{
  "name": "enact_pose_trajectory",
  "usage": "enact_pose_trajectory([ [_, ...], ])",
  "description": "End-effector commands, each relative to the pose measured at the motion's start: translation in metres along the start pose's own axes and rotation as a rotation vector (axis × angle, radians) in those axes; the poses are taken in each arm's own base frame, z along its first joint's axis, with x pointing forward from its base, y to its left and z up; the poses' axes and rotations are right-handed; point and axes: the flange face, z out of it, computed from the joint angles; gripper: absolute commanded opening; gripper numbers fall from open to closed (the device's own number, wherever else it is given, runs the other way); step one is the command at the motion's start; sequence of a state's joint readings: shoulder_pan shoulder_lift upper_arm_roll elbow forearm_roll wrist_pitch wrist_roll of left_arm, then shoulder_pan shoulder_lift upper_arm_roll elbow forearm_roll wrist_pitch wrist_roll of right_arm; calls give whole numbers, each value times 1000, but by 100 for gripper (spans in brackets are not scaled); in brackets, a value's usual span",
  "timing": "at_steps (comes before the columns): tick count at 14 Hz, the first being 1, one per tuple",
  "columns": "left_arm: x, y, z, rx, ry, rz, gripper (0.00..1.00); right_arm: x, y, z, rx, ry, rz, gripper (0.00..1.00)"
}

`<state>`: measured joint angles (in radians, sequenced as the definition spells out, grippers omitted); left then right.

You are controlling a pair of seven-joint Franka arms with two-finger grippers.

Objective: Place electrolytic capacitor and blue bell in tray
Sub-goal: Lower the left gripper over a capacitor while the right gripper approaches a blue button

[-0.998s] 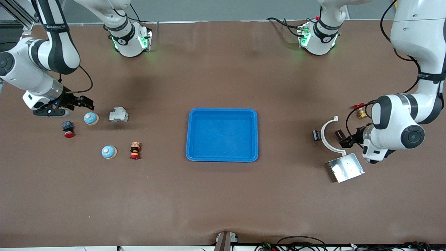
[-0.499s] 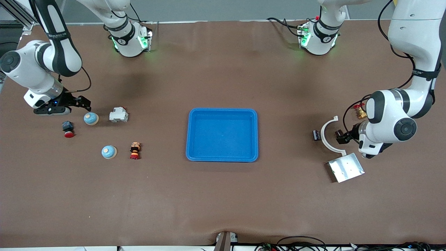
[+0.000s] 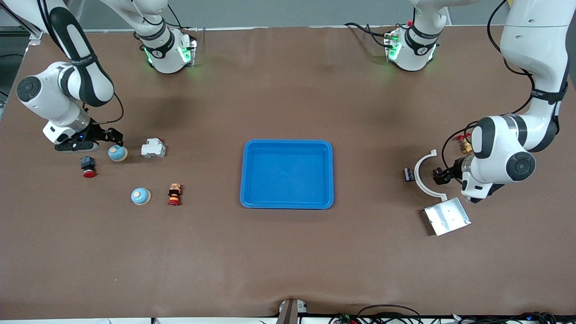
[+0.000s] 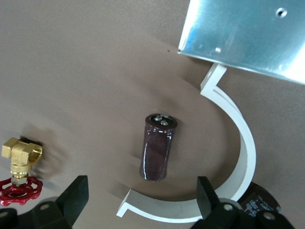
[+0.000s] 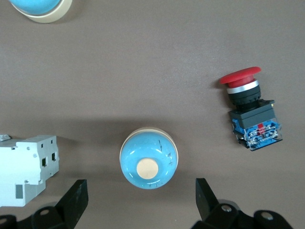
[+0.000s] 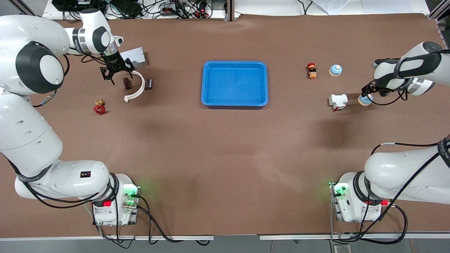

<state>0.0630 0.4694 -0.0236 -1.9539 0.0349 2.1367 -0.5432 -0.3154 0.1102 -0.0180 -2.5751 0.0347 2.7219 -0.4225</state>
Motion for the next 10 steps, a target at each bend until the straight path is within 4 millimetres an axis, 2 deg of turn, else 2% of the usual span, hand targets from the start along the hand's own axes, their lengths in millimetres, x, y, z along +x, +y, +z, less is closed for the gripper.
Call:
enact_pose_trajectory([
  [1, 4, 0, 4, 6, 12, 10, 100, -2, 2, 7, -6, 8, -14, 100],
  [5, 6, 0, 10, 7, 2, 7, 100, -1, 2, 18, -9, 13, -10, 100],
  [10, 19, 15, 24, 10, -3, 15, 100, 0, 2, 35, -1, -4, -10, 100],
])
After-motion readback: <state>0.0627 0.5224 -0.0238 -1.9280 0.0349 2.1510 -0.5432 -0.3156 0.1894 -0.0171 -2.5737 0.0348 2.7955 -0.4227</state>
